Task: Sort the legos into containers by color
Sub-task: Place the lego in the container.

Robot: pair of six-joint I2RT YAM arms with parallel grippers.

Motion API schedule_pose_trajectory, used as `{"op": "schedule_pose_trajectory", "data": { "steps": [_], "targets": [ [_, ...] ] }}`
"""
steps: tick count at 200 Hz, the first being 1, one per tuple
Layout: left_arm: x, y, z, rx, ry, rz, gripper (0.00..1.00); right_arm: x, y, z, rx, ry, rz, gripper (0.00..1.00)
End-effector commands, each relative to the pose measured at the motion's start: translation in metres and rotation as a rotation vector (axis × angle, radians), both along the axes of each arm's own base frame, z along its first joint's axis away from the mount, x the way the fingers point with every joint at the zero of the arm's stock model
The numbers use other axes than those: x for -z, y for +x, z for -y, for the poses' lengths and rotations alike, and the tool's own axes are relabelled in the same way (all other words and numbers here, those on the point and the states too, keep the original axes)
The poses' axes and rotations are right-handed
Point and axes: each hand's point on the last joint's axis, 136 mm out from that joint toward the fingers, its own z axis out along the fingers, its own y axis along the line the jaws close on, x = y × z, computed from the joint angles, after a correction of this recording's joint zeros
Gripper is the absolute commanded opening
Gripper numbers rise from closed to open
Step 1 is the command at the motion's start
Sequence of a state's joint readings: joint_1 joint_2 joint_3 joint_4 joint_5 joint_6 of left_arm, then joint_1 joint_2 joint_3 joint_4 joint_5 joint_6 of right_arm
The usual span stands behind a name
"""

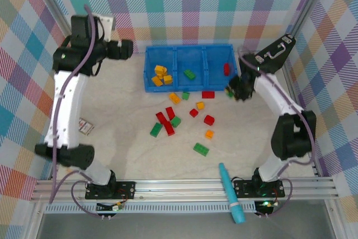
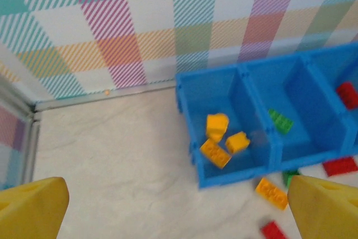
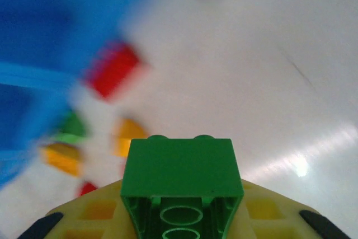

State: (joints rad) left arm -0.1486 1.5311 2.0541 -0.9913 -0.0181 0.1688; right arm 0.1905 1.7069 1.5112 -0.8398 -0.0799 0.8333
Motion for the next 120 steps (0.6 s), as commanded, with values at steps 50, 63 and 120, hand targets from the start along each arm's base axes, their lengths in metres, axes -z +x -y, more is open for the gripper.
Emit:
{"op": "schedule_pose_trajectory", "data": {
  "steps": [50,63,120],
  "targets": [
    [0.01,-0.055,-0.021,0.008,0.096,0.032,1.0,-0.072,0.123,-0.061,-0.615,-0.235,0.373,0.21],
    [0.011,-0.056,-0.02,0.012,0.092,0.03,1.0,-0.071,0.139,-0.078,-0.679,-0.285,0.437,0.21],
    [0.005,-0.058,-0.009,0.064,0.049,0.033,1.0,-0.038,0.158,-0.137,-1.006,-0.468,0.58,0.22]
  ]
}}
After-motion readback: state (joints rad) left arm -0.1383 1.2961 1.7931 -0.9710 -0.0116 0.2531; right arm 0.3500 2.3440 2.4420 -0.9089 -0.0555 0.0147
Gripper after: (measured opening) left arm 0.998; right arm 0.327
